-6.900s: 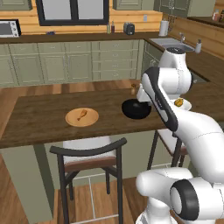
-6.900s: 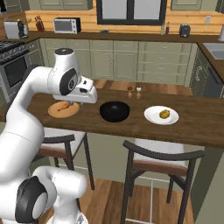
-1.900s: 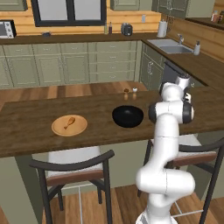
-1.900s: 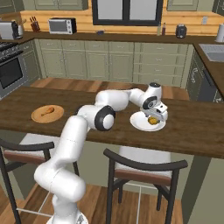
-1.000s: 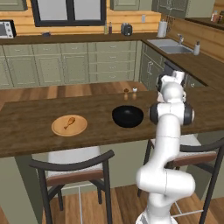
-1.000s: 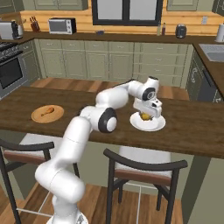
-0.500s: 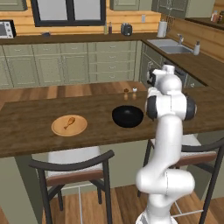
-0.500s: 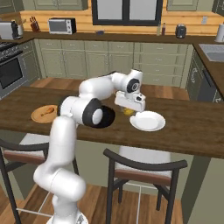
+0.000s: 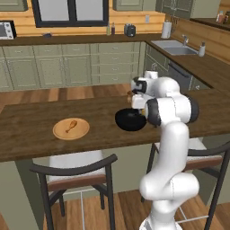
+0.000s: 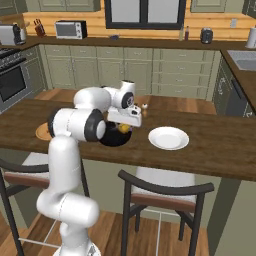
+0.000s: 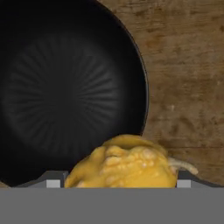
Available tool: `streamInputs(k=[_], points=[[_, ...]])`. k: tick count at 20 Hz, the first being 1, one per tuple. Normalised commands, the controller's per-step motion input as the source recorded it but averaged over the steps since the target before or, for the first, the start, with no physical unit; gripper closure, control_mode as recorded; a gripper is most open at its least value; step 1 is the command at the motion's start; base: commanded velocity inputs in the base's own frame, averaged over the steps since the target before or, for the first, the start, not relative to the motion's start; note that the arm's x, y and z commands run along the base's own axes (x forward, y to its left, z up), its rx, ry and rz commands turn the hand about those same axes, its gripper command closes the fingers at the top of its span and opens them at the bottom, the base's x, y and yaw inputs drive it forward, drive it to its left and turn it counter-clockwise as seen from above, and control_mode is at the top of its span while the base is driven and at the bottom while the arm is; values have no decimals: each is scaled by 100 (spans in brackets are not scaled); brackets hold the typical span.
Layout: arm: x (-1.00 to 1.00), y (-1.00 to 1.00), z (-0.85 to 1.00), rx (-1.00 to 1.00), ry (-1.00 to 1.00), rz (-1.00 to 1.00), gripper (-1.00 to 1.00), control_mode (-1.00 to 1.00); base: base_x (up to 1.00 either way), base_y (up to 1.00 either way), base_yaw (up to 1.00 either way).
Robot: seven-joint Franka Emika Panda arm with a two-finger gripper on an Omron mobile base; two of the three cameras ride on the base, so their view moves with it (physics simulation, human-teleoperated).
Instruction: Pick the chicken drumstick and squash from their plates and place them in the bowl. Then put the bowl in the fridge.
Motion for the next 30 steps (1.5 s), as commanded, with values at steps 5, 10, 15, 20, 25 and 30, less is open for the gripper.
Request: streamInputs(k=[5, 10, 15, 20, 25, 30], points=[[52, 43, -11, 0, 4, 19, 100, -100, 0, 0, 0], [24, 19, -38, 0, 8, 18, 100, -100, 0, 0, 0], [29, 23, -40, 3, 5, 18, 100, -100, 0, 0, 0], [20, 9, -21, 1, 4, 17, -100, -100, 0, 0, 0], [-2, 0, -4, 3, 4, 13, -100, -100, 0, 0, 0], [-37, 13, 25, 9, 0, 11, -100, -100, 0, 0, 0]])
